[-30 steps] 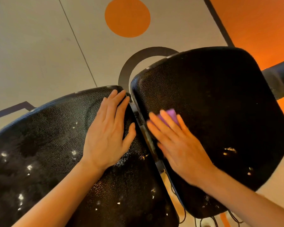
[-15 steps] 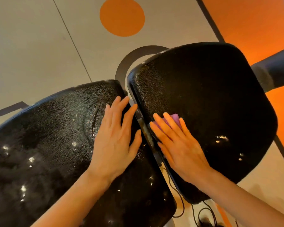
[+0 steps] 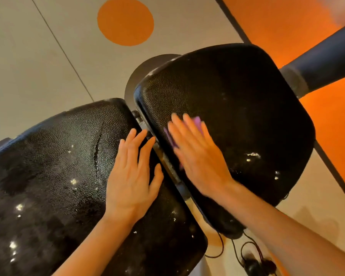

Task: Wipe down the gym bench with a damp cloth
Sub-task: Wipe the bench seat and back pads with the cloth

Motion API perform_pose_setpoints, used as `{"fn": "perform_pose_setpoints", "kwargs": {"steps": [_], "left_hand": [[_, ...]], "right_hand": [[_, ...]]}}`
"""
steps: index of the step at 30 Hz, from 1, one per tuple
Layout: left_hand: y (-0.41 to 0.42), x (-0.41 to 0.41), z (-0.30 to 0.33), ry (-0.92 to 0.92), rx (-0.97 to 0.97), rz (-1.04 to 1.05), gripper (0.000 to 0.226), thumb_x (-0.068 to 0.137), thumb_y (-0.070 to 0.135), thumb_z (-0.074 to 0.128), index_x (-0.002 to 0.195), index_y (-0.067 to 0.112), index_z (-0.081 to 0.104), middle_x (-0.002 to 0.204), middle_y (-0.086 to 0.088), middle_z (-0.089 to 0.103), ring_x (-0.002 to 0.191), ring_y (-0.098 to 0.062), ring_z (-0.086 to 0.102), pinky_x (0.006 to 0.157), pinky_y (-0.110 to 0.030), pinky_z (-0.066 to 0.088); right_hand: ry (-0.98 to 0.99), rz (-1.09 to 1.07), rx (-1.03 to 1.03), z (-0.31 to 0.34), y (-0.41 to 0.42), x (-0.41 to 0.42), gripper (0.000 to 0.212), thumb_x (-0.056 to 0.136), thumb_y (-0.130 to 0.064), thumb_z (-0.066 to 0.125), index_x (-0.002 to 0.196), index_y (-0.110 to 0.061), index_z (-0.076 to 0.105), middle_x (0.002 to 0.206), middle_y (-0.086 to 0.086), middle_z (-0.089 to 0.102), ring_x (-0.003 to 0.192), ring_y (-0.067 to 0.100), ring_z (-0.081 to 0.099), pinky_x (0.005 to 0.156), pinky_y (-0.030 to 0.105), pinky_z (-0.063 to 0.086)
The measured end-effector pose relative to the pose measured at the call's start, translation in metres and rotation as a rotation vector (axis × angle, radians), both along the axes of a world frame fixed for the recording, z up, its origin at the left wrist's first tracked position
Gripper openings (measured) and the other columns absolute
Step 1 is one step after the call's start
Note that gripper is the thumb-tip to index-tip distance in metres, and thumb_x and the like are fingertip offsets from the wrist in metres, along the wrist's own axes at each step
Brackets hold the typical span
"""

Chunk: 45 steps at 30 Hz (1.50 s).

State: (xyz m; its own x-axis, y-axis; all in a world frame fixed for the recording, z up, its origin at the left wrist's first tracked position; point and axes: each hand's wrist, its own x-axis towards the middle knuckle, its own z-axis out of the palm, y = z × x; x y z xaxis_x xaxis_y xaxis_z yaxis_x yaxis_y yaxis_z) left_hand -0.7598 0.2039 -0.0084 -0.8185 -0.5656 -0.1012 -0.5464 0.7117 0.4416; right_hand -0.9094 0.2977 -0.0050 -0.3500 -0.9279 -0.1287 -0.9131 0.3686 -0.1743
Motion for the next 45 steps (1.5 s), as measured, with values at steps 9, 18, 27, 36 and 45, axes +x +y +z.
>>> {"fn": "perform_pose_setpoints", "kwargs": {"steps": [9, 18, 27, 36, 45], "left_hand": [[0.0, 0.001, 0.0, 0.007, -0.021, -0.001, 0.053, 0.095, 0.035, 0.044, 0.142, 0.009, 0.044, 0.152, -0.01, 0.035, 0.15, -0.027, 0.016, 0.124, -0.042, 0.009], [0.003, 0.001, 0.005, 0.008, -0.028, -0.024, 0.05, 0.096, 0.033, 0.045, 0.141, 0.011, 0.045, 0.152, -0.011, 0.033, 0.149, -0.029, 0.018, 0.123, -0.046, 0.011], [0.028, -0.012, -0.001, 0.035, 0.047, -0.123, 0.053, 0.096, 0.037, 0.046, 0.145, 0.015, 0.042, 0.156, -0.007, 0.029, 0.148, -0.023, 0.024, 0.124, -0.032, 0.004], [0.029, -0.013, 0.001, 0.015, 0.049, -0.123, 0.054, 0.096, 0.038, 0.046, 0.145, 0.015, 0.042, 0.155, -0.008, 0.03, 0.146, -0.022, 0.028, 0.124, -0.032, 0.007], [0.029, -0.014, 0.001, -0.012, 0.022, -0.131, 0.055, 0.095, 0.04, 0.048, 0.144, 0.015, 0.041, 0.156, -0.007, 0.029, 0.146, -0.022, 0.027, 0.124, -0.035, 0.011]], "right_hand": [[0.003, -0.057, 0.077, 0.009, 0.079, 0.032, 0.053, 0.101, -0.029, 0.027, 0.152, -0.015, 0.02, 0.161, 0.003, 0.012, 0.149, 0.021, 0.006, 0.118, 0.046, 0.025], [-0.007, -0.275, -0.048, -0.006, 0.018, 0.004, 0.053, 0.102, -0.026, 0.023, 0.152, -0.011, 0.017, 0.161, 0.008, 0.012, 0.149, 0.023, 0.005, 0.121, 0.047, 0.014], [-0.077, -0.376, -0.123, -0.013, -0.018, -0.048, 0.054, 0.099, -0.023, 0.03, 0.15, -0.008, 0.021, 0.159, 0.013, 0.018, 0.147, 0.028, 0.015, 0.119, 0.052, 0.017], [0.05, -0.11, 0.031, 0.002, 0.07, 0.03, 0.051, 0.101, -0.026, 0.029, 0.15, -0.013, 0.025, 0.159, 0.005, 0.019, 0.149, 0.023, 0.011, 0.119, 0.046, 0.02], [0.069, -0.117, 0.051, 0.001, 0.141, 0.074, 0.053, 0.098, -0.029, 0.028, 0.147, -0.018, 0.016, 0.157, 0.004, 0.018, 0.149, 0.018, -0.002, 0.119, 0.039, 0.01]]}}
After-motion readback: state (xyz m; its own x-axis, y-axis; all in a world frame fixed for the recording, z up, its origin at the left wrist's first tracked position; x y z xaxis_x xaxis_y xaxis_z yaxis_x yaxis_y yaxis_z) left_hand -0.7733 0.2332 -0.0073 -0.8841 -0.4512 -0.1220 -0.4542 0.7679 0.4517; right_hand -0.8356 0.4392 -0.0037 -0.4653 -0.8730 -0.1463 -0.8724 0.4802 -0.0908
